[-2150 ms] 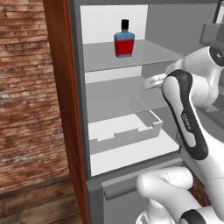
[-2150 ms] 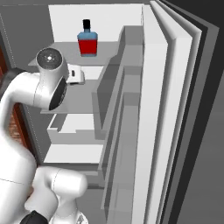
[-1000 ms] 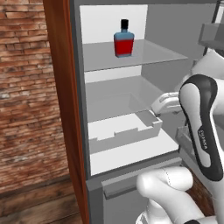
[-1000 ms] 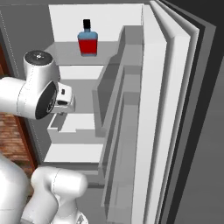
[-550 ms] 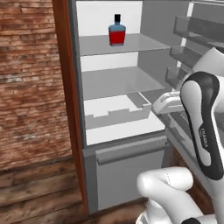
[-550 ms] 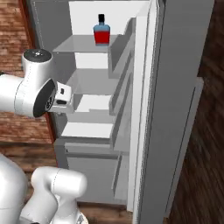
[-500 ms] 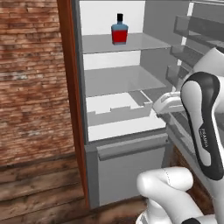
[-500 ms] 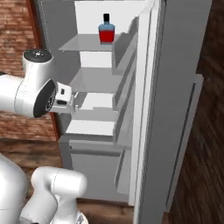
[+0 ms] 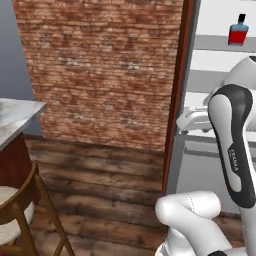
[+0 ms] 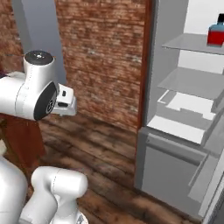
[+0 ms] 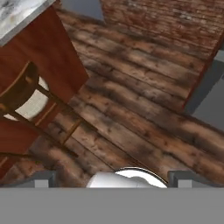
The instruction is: Place the liquor on the top shelf of the fridge to keep it out of children's reach, and place the onion and apple on lower shelves for easy access.
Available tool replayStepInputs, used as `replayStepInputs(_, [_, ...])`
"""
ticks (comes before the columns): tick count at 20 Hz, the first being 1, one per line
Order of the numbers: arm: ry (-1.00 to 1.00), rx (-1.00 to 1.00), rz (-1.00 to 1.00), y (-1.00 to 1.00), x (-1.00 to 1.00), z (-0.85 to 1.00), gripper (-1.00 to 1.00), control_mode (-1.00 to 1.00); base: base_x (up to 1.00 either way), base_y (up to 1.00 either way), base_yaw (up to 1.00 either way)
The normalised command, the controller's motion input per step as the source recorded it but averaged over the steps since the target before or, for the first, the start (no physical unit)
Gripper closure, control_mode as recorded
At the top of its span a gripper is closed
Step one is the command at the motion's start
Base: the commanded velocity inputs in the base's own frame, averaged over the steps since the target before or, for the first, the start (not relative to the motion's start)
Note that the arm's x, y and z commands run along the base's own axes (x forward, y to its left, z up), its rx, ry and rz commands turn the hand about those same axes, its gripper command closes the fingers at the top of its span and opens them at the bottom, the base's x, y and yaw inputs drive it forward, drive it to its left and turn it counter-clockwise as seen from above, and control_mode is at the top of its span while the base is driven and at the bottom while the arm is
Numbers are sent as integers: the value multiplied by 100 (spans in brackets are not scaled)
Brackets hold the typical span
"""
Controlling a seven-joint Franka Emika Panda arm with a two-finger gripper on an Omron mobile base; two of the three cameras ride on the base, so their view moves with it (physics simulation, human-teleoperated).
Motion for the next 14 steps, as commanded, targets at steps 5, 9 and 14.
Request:
replayStepInputs(5, [0,0,0,0,0,0,-100,100,-62,64,85])
replayStepInputs(9, [0,0,0,0,0,0,-100,100,-84,40,76])
replayStepInputs(14, [0,0,0,0,0,0,-100,100,-84,57,69])
